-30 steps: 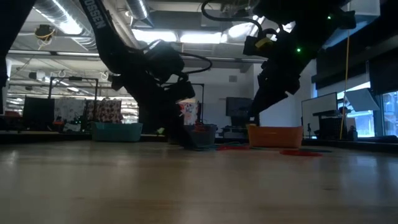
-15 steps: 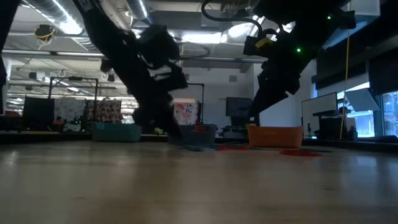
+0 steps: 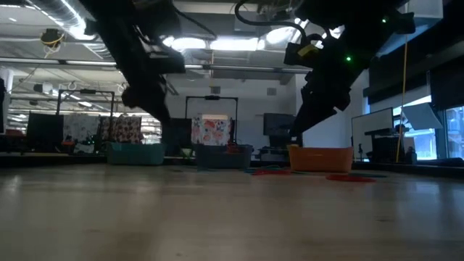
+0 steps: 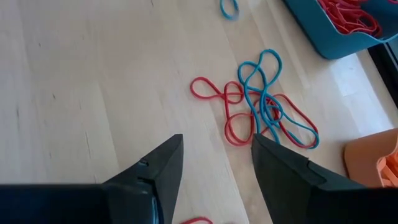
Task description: Sort rubber bands into baskets
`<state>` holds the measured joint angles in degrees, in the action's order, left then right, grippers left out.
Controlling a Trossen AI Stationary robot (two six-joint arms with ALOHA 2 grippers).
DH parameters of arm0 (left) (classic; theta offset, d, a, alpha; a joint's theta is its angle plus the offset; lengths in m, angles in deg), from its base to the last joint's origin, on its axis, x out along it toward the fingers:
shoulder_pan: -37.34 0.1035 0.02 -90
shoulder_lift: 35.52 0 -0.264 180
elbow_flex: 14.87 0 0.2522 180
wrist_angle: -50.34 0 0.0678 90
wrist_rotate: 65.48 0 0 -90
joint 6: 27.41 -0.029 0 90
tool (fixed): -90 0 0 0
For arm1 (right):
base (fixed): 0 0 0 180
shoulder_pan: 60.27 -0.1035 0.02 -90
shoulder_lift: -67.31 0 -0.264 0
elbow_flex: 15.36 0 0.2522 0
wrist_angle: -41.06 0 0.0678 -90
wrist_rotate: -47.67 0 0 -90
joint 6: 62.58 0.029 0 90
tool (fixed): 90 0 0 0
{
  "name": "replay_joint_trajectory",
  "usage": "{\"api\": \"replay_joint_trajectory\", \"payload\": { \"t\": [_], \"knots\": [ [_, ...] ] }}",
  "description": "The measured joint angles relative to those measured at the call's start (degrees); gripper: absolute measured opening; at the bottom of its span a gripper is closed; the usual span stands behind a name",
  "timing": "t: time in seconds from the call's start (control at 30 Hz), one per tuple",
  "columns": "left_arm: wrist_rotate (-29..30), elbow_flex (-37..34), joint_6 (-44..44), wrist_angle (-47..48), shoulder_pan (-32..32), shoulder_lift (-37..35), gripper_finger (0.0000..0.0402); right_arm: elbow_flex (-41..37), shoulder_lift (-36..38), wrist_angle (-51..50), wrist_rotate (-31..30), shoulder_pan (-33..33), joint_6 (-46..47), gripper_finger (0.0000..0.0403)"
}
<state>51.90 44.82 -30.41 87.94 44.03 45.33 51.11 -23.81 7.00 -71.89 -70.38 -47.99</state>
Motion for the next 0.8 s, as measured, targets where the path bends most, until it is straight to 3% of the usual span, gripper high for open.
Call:
{"api": "replay_joint_trajectory", "payload": {
  "t": [0.17,0.37,0.8],
  "knots": [
    [5.44,-1.78,0.63,3.12,1.59,-7.36,0.0002,0.00,0.00,0.00,0.00,0.00,0.04,0.0190],
    [10.97,-4.24,0.75,2.93,7.82,-15.96,0.0001,0.02,-0.02,0.41,0.00,0.00,0.09,0.0190],
    [12.13,-4.30,-6.26,-4.73,23.36,-22.05,0.0002,0.02,-0.02,1.10,0.00,0.00,0.09,0.0190]
  ]
}}
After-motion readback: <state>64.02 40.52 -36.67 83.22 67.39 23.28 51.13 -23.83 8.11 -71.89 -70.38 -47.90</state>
